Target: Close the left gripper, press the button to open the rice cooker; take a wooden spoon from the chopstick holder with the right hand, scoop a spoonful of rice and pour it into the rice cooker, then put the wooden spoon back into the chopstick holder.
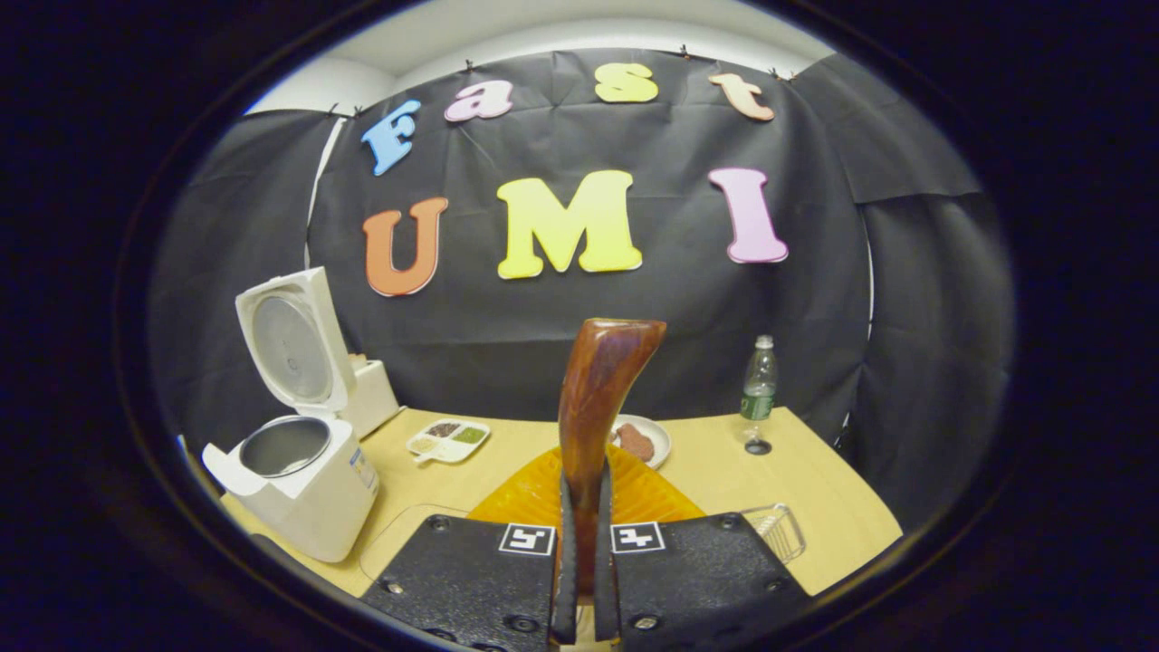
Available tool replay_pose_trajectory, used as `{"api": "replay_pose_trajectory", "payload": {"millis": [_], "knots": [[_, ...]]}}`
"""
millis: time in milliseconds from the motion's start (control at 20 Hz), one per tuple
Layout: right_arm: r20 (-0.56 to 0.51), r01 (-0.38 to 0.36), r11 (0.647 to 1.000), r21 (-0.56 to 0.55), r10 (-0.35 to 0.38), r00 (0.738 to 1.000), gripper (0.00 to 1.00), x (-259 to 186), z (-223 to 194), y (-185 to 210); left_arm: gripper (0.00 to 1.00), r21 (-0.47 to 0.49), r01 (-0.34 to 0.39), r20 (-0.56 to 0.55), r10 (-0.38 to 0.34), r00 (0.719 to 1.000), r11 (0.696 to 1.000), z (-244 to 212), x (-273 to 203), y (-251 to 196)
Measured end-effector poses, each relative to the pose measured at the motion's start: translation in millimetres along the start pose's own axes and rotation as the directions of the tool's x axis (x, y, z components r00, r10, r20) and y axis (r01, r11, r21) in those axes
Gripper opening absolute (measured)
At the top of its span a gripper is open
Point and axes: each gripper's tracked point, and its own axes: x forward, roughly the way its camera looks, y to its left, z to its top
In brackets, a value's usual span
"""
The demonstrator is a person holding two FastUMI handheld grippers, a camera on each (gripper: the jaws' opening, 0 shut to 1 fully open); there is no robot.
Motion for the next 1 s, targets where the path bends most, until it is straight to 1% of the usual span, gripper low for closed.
{"api": "replay_pose_trajectory", "payload": {"millis": [50, 150, 200, 300, 500, 650, 700, 750, 850, 1000], "knots": [[-0.021, -0.007, 1.0, 0.003, 0.007, 1.0, 0.1, 7.1, -10.9, 8.5, 0.95, -0.003, 0.003, -0.001, -0.003, 1.0, 1.0, -0.4, -0.5, 0.3], [-0.087, 0.01, 1.0, -0.006, -0.01, 0.996, 0.08, 20.3, -40.8, 15.9, 0.95, -0.007, 0.005, -0.003, -0.005, 1.0, 1.0, -1.0, -0.5, 0.3], [-0.112, 0.003, 1.0, -0.01, -0.004, 0.994, 0.1, 25.6, -53.6, 23.8, 0.95, -0.007, 0.01, -0.003, -0.01, 1.0, 1.0, -1.5, -1.1, -0.5], [-0.139, 0.021, 0.999, -0.037, -0.026, 0.99, 0.1, 35.0, -72.2, 24.3, 0.95, -0.006, 0.019, 0.0, -0.019, 1.0, 1.0, -2.6, -2.3, -1.7], [-0.116, 0.105, 0.985, -0.138, -0.121, 0.986, 0.09, 50.9, -89.7, 11.9, 0.95, -0.012, 0.023, -0.012, -0.024, 1.0, 1.0, -10.4, -1.2, 1.2], [-0.096, 0.145, 0.973, -0.177, -0.164, 0.982, 0.1, 57.8, -98.7, 13.2, 0.95, -0.027, 0.027, -0.029, -0.027, 0.999, 0.999, -18.3, 3.7, 1.7], [-0.089, 0.144, 0.972, -0.187, -0.163, 0.983, 0.1, 58.2, -100.9, 20.1, 0.95, -0.03, 0.025, -0.034, -0.026, 0.999, 0.999, -20.3, 4.5, 1.7], [-0.096, 0.122, 0.976, -0.181, -0.141, 0.985, 0.09, 58.6, -104.7, 30.8, 0.95, -0.032, 0.025, -0.039, -0.027, 0.999, 0.999, -22.2, 4.8, 2.1], [-0.118, 0.058, 0.99, -0.13, -0.074, 0.99, 0.1, 59.3, -109.8, 55.1, 0.95, -0.033, 0.025, -0.046, -0.026, 0.999, 0.999, -25.8, 6.3, 2.6], [-0.138, -0.029, 0.996, -0.082, 0.017, 0.99, 0.1, 59.2, -112.6, 86.8, 0.95, -0.033, 0.021, -0.053, -0.023, 0.998, 0.999, -27.8, 6.6, 5.2]]}}
